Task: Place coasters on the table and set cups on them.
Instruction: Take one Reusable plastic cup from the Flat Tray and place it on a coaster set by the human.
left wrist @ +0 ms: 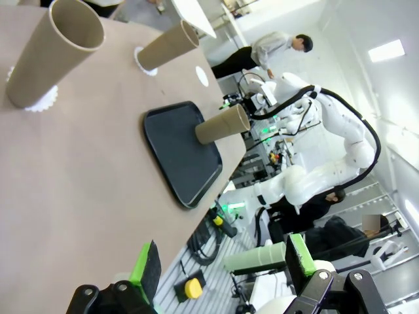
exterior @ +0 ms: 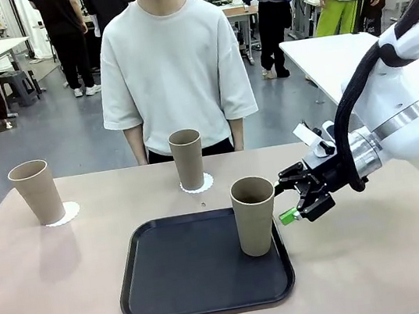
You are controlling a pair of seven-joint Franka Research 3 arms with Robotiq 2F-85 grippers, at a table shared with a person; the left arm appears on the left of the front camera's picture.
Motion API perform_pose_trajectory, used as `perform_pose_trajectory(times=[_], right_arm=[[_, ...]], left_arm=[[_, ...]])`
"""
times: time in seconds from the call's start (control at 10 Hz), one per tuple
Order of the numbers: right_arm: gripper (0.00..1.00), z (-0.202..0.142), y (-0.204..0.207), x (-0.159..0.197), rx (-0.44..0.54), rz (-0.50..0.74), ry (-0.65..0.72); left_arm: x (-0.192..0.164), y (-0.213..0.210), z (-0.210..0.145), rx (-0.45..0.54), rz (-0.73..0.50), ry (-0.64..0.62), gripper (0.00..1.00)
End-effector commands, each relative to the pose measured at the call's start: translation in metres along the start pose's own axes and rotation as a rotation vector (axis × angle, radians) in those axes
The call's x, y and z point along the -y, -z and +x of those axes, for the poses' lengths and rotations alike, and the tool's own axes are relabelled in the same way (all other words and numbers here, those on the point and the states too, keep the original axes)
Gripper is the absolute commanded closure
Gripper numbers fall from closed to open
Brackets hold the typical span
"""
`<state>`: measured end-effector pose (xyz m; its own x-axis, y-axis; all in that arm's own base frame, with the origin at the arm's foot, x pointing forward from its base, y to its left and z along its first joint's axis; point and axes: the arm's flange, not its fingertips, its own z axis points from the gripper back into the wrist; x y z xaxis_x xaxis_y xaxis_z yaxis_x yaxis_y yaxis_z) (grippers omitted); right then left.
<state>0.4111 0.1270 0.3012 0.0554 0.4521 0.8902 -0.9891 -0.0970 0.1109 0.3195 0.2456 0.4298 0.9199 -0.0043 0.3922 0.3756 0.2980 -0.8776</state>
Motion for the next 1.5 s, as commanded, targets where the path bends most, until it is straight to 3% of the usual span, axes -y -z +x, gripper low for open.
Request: perform_pose_trajectory(times=[0.0, 0.4, 0.9, 1.0, 1.1, 1.2, 1.4], right_arm=[[0.00, -0.009, 0.004, 0.000, 0.046, 0.010, -0.034], [0.00, -0.025, 0.010, -0.002, 0.100, 0.046, -0.044], [0.00, -0.032, 0.025, 0.001, 0.113, -0.006, -0.071], [0.00, -0.030, 0.022, 0.001, 0.106, -0.041, -0.041], [0.00, -0.021, 0.016, 0.000, 0.038, -0.120, 0.146], [0.00, -0.029, 0.016, 0.000, 0.104, 0.012, -0.048], [0.00, -0.029, 0.016, 0.000, 0.104, 0.012, -0.048]], left_arm=[[0.001, -0.002, 0.000, 0.007, 0.000, 0.005, 0.00], [0.001, -0.002, 0.000, 0.007, 0.000, 0.005, 0.00], [0.001, -0.002, 0.000, 0.007, 0.000, 0.005, 0.00], [0.001, -0.002, 0.000, 0.007, 0.000, 0.005, 0.00], [0.001, -0.002, 0.000, 0.007, 0.000, 0.005, 0.00], [0.001, -0.002, 0.000, 0.007, 0.000, 0.005, 0.00], [0.001, -0.002, 0.000, 0.007, 0.000, 0.005, 0.00]])
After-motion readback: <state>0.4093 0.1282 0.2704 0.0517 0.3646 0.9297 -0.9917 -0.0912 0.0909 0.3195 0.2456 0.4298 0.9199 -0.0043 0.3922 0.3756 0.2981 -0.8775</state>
